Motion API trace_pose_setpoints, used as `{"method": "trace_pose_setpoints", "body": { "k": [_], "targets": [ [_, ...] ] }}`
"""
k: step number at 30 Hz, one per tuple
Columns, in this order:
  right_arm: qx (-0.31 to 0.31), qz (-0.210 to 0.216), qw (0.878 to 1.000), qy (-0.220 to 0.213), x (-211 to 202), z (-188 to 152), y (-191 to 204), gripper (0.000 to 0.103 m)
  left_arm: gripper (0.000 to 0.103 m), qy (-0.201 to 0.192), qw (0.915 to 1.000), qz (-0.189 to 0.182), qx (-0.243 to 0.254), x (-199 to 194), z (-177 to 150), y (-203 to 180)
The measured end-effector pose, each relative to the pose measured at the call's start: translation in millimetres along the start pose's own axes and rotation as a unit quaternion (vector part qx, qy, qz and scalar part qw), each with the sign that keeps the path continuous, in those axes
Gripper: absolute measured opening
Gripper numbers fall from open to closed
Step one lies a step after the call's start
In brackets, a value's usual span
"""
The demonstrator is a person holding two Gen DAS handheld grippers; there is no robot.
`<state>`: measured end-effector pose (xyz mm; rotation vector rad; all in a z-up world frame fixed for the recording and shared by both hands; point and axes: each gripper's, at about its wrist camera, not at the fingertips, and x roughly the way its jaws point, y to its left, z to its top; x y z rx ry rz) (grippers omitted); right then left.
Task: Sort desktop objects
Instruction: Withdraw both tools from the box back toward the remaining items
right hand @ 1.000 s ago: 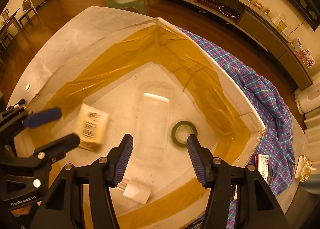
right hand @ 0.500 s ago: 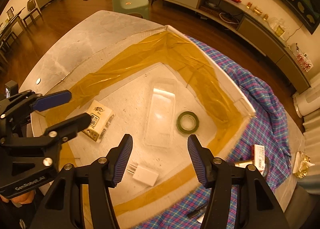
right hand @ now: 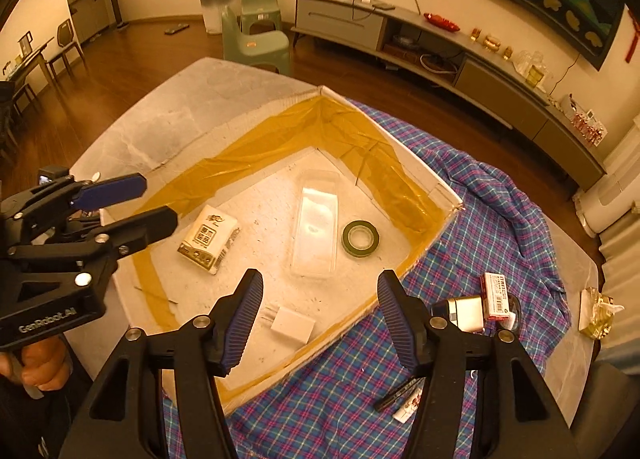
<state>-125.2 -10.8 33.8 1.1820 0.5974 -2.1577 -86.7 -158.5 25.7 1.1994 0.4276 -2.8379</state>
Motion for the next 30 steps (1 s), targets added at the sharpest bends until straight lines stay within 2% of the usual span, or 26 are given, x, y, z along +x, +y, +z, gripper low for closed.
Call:
{"method": "trace_pose_setpoints", "body": {
  "k": [7, 11, 17, 21, 24, 27, 30],
  "targets": [
    [0.000, -0.002, 0.999, -0.046, -30, -16, 10, 0.062, 0.055, -0.020, 0.9998, -0.005, 0.000, -12, -13, -15],
    [-0.005, 0.000, 0.997, -0.078, -42, -26, 12, 0.063, 0.055, -0.037, 0.9991, 0.003, 0.020, -17, -19, -32],
    [-0.004, 0.003, 0.990, -0.141, -63, -54, -3, 0.063, 0.055, -0.074, 0.9960, -0.012, 0.050, -32, -24, -55],
    [0.015, 0.021, 0.983, -0.184, -77, -79, -27, 0.065, 0.055, -0.091, 0.9919, -0.033, 0.083, -39, -35, -79],
    [0.051, 0.035, 0.975, -0.213, -83, -97, -54, 0.072, 0.055, -0.087, 0.9890, -0.043, 0.111, -36, -44, -102],
    [0.085, 0.025, 0.972, -0.219, -79, -114, -84, 0.072, 0.055, -0.077, 0.9855, -0.052, 0.142, -29, -55, -127],
    [0.124, 0.012, 0.971, -0.203, -63, -132, -117, 0.072, 0.055, -0.065, 0.9813, -0.062, 0.170, -21, -68, -153]
  ]
}}
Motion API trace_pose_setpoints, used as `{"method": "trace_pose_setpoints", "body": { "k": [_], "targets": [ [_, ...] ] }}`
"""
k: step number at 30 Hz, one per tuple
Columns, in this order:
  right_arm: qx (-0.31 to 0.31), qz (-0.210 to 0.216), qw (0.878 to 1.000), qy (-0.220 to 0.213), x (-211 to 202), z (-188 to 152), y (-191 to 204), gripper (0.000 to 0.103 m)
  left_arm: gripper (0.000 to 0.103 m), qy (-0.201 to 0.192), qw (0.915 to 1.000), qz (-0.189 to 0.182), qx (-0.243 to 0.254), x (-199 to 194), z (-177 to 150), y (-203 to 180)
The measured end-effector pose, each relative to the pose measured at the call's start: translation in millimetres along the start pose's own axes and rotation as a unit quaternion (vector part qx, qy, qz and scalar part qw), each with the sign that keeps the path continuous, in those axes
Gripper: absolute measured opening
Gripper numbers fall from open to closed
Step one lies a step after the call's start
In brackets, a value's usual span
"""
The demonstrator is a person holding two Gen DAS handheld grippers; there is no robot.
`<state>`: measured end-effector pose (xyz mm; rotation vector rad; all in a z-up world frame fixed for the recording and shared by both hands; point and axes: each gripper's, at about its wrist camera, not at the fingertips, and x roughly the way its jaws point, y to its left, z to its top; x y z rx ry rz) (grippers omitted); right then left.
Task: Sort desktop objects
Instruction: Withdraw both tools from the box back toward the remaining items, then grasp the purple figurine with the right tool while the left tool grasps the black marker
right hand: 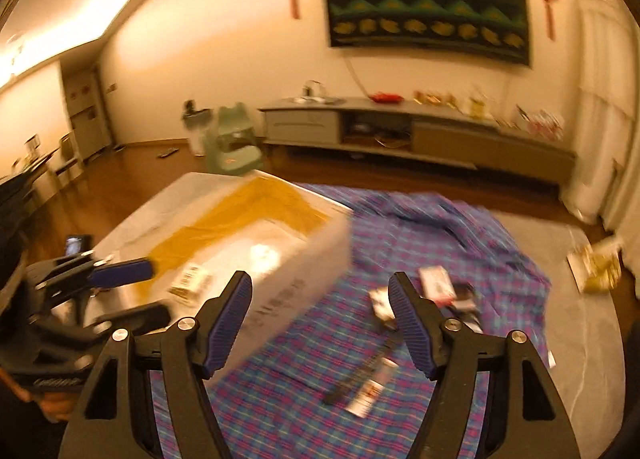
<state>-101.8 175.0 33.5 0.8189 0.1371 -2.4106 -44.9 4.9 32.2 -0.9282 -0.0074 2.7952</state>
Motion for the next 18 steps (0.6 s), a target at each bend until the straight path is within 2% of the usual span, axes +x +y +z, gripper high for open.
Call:
{"method": "trace_pose_setpoints", "body": {
  "k": [4, 10, 13, 18],
  "targets": [
    [0.047, -0.024, 0.998, 0.035, 26, -29, -50, 0.071, 0.055, 0.032, 0.9990, -0.012, 0.028, 23, -8, -29],
    [0.065, -0.052, 0.992, 0.098, 72, -68, -101, 0.057, 0.055, 0.093, 0.9953, -0.011, 0.024, 73, -16, -46],
    [0.064, -0.048, 0.990, 0.118, 90, -69, -112, 0.055, 0.055, 0.124, 0.9922, -0.015, -0.003, 104, -17, -43],
    [0.025, -0.052, 0.989, 0.137, 121, -62, -117, 0.055, 0.055, 0.175, 0.9842, -0.018, -0.023, 151, -29, -42]
  ]
}}
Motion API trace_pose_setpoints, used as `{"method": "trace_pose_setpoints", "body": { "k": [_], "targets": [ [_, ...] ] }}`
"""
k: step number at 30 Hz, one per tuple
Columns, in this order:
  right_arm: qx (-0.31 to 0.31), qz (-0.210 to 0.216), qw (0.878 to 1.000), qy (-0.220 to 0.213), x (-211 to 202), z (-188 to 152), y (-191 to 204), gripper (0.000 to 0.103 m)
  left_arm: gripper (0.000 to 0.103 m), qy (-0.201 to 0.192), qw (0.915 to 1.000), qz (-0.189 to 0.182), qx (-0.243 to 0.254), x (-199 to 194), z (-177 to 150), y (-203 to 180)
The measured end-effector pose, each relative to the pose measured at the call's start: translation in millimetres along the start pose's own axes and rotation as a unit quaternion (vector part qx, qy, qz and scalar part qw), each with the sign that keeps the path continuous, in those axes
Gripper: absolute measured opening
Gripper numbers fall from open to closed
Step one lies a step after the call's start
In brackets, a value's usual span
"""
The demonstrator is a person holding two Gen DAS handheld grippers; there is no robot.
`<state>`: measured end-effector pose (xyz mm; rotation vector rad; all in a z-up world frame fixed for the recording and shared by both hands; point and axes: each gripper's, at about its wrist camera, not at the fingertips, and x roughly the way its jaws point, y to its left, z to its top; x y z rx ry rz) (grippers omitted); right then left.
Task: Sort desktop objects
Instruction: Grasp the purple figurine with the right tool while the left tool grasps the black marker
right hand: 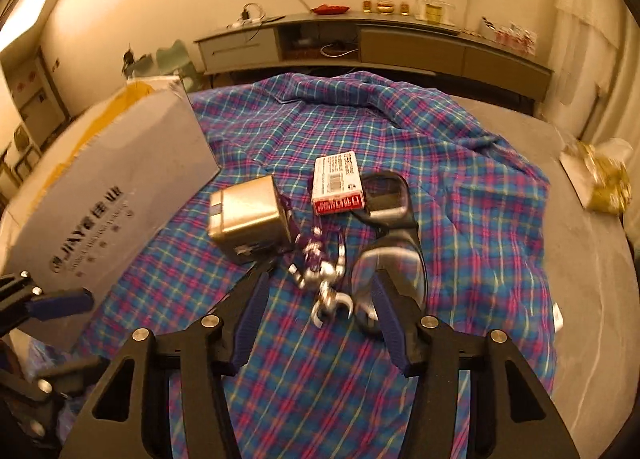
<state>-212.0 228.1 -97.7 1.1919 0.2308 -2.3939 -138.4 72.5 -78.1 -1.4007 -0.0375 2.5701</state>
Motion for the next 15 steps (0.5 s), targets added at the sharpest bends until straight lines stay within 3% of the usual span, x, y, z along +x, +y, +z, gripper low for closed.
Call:
{"method": "trace_pose_setpoints", "body": {
  "k": [4, 7, 10, 13, 14, 15],
  "targets": [
    [-0.055, -0.015, 0.998, 0.026, 30, 9, 11, 0.055, 0.055, 0.022, 0.9998, 0.005, -0.001, 27, 3, -2],
    [-0.112, -0.031, 0.993, 0.023, 41, 12, 22, 0.055, 0.055, 0.039, 0.9990, 0.016, 0.014, 44, 0, -4],
    [-0.124, -0.010, 0.991, 0.056, 58, 9, 19, 0.049, 0.055, 0.027, 0.9987, 0.026, 0.033, 43, -1, -8],
    [-0.096, 0.012, 0.993, 0.070, 58, 8, 5, 0.047, 0.053, 0.028, 0.9980, 0.031, 0.048, 44, 0, -13],
    [-0.091, 0.018, 0.993, 0.068, 54, 7, 2, 0.047, 0.049, 0.026, 0.9978, 0.034, 0.051, 44, 0, -14],
    [-0.077, 0.032, 0.994, 0.068, 51, 6, -4, 0.047, 0.035, 0.024, 0.9978, 0.033, 0.052, 44, 0, -15]
  ]
}}
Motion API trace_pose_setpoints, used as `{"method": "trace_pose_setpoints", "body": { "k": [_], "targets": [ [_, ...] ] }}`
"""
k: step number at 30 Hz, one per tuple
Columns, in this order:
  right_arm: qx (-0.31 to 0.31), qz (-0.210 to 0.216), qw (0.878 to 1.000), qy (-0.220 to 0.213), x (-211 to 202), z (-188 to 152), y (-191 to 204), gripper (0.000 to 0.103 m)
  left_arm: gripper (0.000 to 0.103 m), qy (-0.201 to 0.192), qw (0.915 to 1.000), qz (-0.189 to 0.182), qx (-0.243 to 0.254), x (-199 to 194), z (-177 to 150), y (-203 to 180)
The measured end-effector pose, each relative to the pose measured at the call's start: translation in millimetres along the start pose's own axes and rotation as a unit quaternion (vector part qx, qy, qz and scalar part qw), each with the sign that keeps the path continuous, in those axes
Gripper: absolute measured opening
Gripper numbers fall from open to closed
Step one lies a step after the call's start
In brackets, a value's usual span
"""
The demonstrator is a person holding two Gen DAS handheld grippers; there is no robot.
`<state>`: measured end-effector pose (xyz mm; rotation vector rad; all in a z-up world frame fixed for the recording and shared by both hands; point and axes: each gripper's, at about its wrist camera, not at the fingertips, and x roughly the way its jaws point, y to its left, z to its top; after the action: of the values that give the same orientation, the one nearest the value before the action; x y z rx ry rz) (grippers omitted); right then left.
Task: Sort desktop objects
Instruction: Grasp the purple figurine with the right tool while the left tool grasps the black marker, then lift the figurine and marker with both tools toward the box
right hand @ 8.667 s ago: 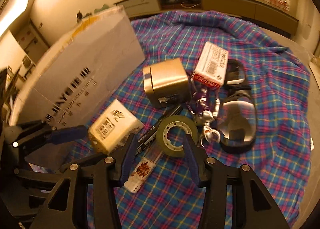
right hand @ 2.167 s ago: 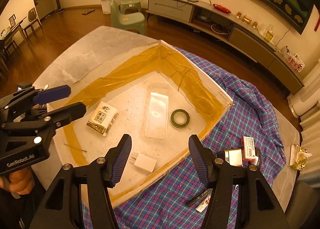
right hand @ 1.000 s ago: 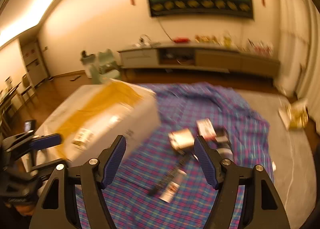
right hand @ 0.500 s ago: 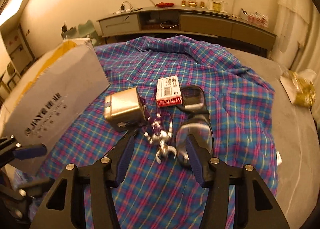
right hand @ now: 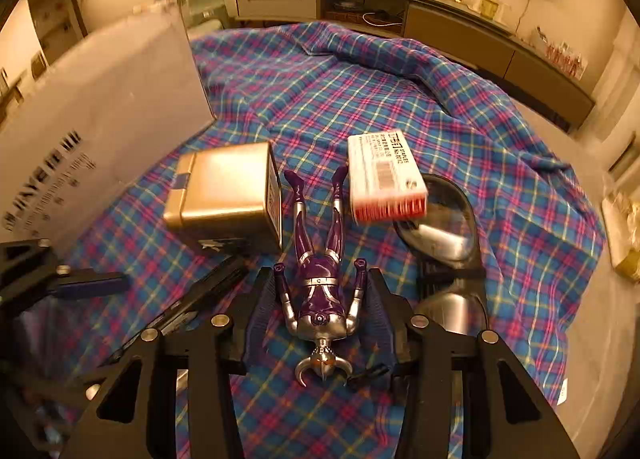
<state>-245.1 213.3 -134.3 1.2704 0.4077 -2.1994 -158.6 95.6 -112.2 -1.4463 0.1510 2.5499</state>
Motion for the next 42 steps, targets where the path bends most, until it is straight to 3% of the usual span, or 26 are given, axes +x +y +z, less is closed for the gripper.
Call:
{"method": "trace_pose_setpoints", "body": {
  "k": [2, 9, 19, 42],
  "targets": [
    [0.026, 0.019, 0.999, -0.010, -9, -5, -8, 0.047, 0.015, 0.003, 1.0000, -0.007, -0.002, -2, 0, -2],
    [0.074, 0.061, 0.995, -0.038, -35, -11, -13, 0.047, 0.013, -0.003, 0.9993, -0.023, -0.029, -23, -7, 5],
    [0.114, 0.078, 0.987, -0.077, -84, -28, -7, 0.047, 0.013, -0.033, 0.9976, -0.037, -0.049, -65, -4, 11],
    [0.083, 0.067, 0.984, -0.140, -159, -23, 59, 0.047, 0.013, -0.106, 0.9902, -0.056, -0.072, -148, -16, 42]
  ]
}}
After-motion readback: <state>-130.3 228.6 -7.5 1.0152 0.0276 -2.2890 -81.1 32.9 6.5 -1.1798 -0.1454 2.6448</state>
